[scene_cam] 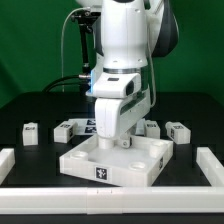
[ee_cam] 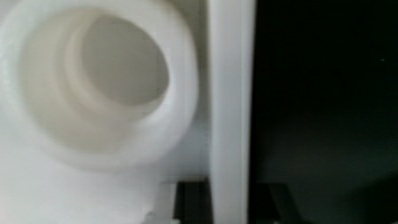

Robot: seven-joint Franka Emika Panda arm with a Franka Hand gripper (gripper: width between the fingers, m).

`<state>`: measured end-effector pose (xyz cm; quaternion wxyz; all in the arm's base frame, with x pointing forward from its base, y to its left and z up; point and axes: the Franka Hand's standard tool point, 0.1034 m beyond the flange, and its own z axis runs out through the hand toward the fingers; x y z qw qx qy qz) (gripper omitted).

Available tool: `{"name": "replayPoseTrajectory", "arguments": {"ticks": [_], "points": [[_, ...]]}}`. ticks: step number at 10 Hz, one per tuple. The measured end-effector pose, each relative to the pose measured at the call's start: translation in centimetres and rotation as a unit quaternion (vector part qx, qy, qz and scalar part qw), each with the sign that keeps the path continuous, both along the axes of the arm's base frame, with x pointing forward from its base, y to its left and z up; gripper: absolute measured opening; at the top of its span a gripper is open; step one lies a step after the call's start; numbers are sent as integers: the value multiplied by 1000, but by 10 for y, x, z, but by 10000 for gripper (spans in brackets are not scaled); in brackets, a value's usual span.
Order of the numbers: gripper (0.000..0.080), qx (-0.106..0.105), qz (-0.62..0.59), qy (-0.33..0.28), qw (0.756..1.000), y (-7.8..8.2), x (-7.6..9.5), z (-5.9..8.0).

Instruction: Assemble one leg

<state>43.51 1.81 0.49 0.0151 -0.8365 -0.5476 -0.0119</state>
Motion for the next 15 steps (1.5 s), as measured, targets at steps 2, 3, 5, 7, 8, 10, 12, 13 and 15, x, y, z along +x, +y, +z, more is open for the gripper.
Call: {"name": "replayPoseTrajectory", "arguments": {"ticks": [2, 3, 5, 7, 8, 10, 12, 13, 15], "points": [[58, -4, 74, 14, 997, -3, 15, 3], [58, -5, 115, 16, 993, 0, 21, 2], [58, -9, 149, 15, 989, 8, 31, 2], [58, -8, 147, 16, 989, 7, 30, 1], [58, -8, 147, 16, 989, 7, 30, 1], [58, -10, 162, 16, 987, 16, 37, 2], [58, -15, 197, 20, 980, 34, 49, 2], [58, -16, 197, 19, 980, 33, 52, 2], [58, -15, 196, 19, 980, 33, 52, 2]]}}
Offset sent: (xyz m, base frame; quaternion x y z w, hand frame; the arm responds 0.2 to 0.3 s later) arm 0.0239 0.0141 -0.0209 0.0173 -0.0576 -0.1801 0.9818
